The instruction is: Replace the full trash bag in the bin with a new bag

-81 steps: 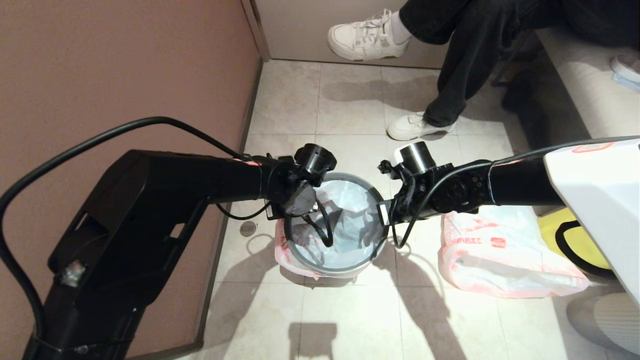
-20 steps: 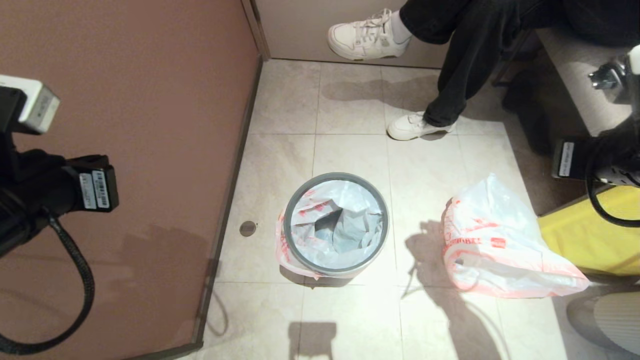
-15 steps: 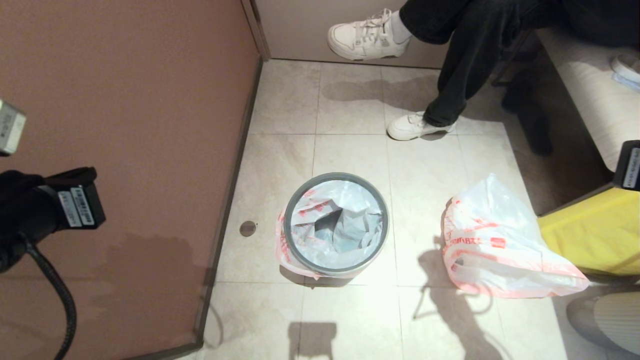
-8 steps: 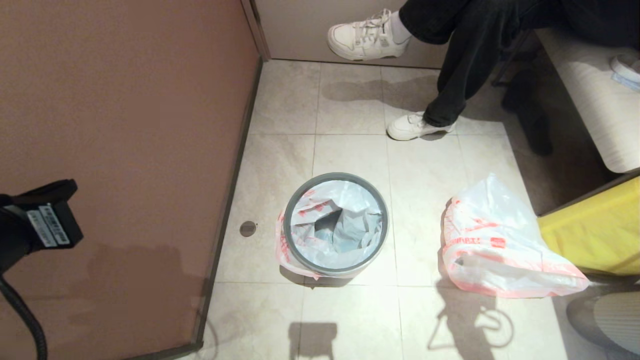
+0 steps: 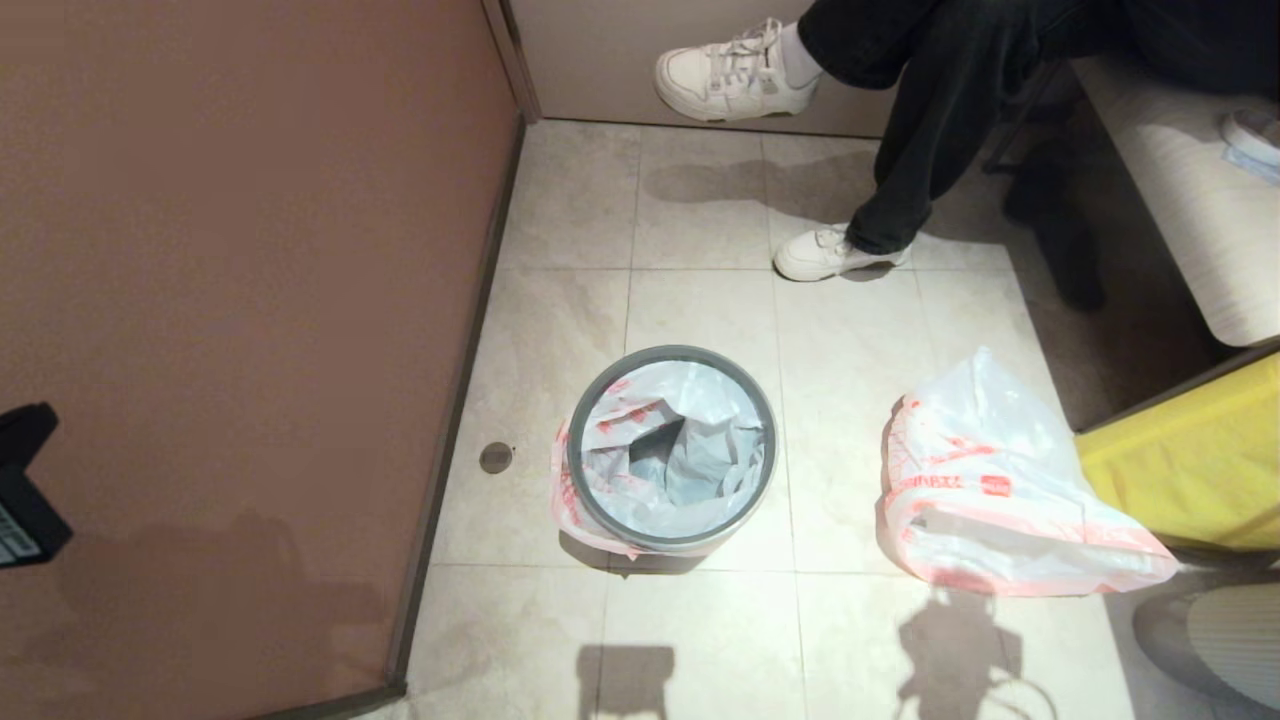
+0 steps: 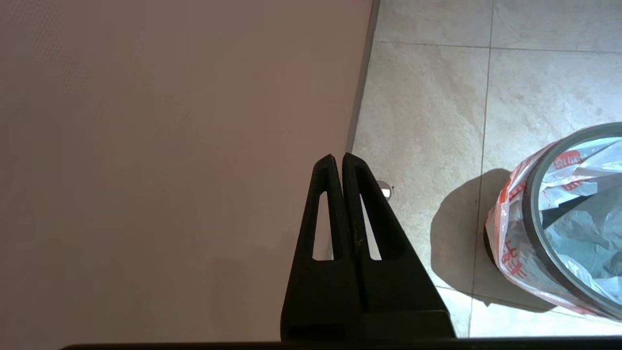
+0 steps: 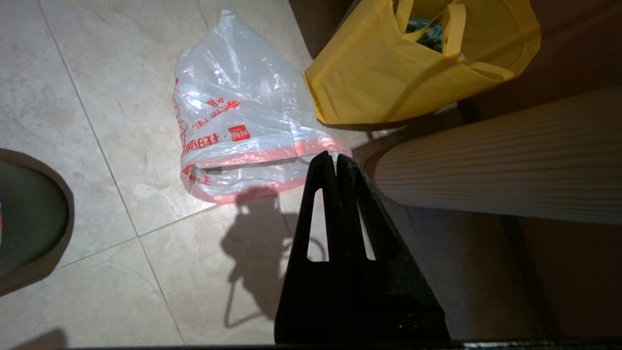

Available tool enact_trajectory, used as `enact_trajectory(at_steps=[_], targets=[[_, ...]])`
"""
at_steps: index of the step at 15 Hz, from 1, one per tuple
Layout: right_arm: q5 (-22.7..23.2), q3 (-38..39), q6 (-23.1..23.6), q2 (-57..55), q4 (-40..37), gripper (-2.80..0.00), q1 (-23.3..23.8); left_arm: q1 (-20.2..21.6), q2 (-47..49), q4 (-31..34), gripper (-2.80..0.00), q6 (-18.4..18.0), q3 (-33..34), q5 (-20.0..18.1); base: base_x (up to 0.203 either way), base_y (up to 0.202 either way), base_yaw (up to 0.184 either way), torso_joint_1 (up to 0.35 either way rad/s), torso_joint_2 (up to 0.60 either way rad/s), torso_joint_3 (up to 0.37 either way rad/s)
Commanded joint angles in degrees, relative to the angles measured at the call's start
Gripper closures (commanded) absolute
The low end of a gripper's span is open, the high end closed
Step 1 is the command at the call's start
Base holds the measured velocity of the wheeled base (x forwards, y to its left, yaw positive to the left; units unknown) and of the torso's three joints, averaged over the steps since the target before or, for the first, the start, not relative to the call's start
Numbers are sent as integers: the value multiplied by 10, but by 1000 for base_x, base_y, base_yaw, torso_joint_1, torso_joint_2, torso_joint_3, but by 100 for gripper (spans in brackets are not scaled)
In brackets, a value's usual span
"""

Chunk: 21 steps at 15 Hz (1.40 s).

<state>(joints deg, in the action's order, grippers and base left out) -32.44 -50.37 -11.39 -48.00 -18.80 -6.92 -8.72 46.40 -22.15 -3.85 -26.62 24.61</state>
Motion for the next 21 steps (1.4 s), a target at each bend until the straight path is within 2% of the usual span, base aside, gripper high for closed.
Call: enact_trajectory(at_steps=[1, 6, 9, 11, 14, 16, 18, 21], targets=[[-1, 13, 8, 54, -1, 0, 13, 6, -38, -1, 0, 4, 20, 2, 0, 0, 0, 0, 0, 0], [0, 41, 48, 136, -3, 0, 29, 57, -104, 1, 0, 7, 60, 3, 0, 0, 0, 0, 0, 0], [1, 43, 57, 178, -28, 0, 31, 61, -162, 12, 0, 7, 104, 3, 0, 0, 0, 0, 0, 0], [14, 48, 65, 212, -36, 0, 31, 67, -209, 47, 0, 16, 113, 2, 0, 0, 0, 0, 0, 0], [34, 64, 91, 258, -39, 0, 31, 73, -268, 122, 0, 50, 122, -1, 0, 0, 0, 0, 0, 0], [70, 81, 107, 293, -38, 0, 31, 74, -309, 161, 0, 73, 137, -12, 0, 0, 0, 0, 0, 0], [135, 91, 105, 323, -34, 0, 30, 74, -342, 193, 0, 79, 147, -31, 0, 0, 0, 0, 0, 0], [251, 115, 117, 364, -31, 0, 52, 79, -371, 240, 0, 80, 148, -101, 0, 0, 0, 0, 0, 0]])
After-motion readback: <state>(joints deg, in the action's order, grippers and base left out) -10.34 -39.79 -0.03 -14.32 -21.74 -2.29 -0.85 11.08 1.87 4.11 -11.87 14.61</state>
